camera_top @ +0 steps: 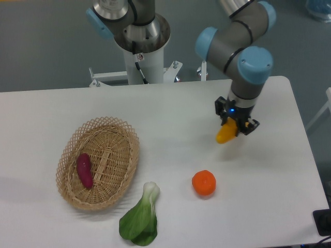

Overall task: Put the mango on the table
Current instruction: 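Lower the held mango onto the table beside the orange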

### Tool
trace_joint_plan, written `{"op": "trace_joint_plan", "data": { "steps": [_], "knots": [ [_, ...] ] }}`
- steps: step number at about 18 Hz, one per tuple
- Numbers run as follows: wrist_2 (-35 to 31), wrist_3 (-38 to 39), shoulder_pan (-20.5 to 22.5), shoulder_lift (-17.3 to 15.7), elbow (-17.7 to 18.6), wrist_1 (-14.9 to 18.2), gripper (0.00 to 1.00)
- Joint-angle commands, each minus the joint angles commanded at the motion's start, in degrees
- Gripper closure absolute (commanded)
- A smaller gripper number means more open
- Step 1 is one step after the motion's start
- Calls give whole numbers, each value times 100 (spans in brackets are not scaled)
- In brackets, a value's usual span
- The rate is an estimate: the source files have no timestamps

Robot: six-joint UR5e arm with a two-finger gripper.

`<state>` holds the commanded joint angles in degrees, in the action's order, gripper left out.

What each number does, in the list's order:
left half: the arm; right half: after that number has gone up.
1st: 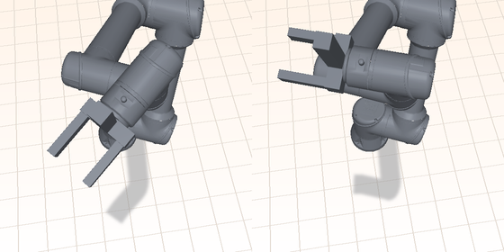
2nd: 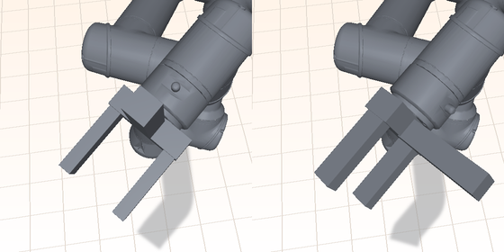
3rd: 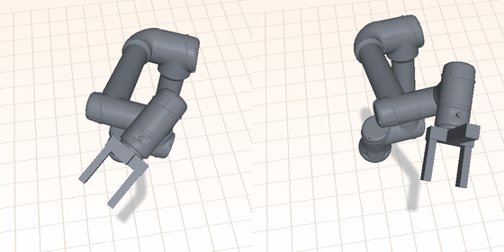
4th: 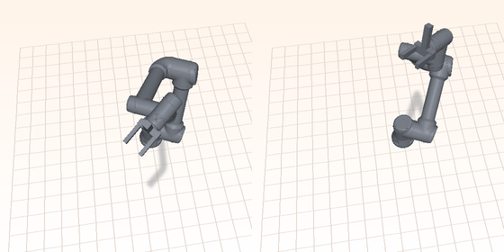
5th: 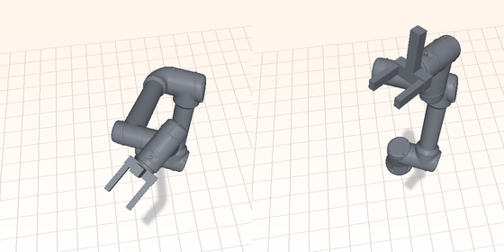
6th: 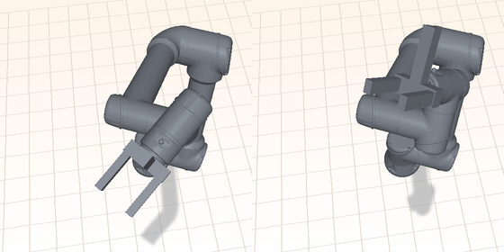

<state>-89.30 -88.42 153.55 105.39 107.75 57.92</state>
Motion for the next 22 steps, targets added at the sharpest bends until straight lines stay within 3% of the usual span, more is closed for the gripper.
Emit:
{"op": "trace_joint_plan", "data": {
  "steps": [4, 9, 11, 12, 13, 18, 22],
  "knots": [
    [0, 44, -299, -27, 281, -35, 67],
    [26, 0, -352, -97, 537, -70, 64],
    [26, 9, -422, -97, 537, -70, 48],
    [26, 9, -440, -97, 537, -79, 33],
    [26, 26, -449, -89, 528, -105, 0],
    [26, 70, -449, -97, 432, -272, 0],
    [9, 44, -326, -45, -15, -246, 0]
  ]
}}
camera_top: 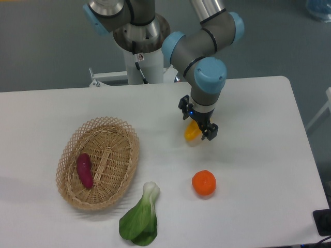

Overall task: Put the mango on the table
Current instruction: 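Lower the held mango onto the table beside the orange, then open the gripper, release the mango, and lift the gripper away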

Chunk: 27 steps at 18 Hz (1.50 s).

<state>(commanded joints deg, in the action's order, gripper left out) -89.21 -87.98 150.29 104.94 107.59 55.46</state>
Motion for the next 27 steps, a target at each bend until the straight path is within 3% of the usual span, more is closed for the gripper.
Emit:
{"op": "trace_joint_plan", "data": {
  "steps": [7, 12, 16, 18, 27],
  "knots": [
    [166, -53, 623, 421, -1055, 88, 0],
    [167, -62, 783, 650, -1547, 106, 0],
    [141, -35, 844, 887, -2031, 631, 0],
    [141, -26, 844, 905, -2102, 756, 0],
    [123, 35, 800, 914, -2041, 765, 0]
  ]
}}
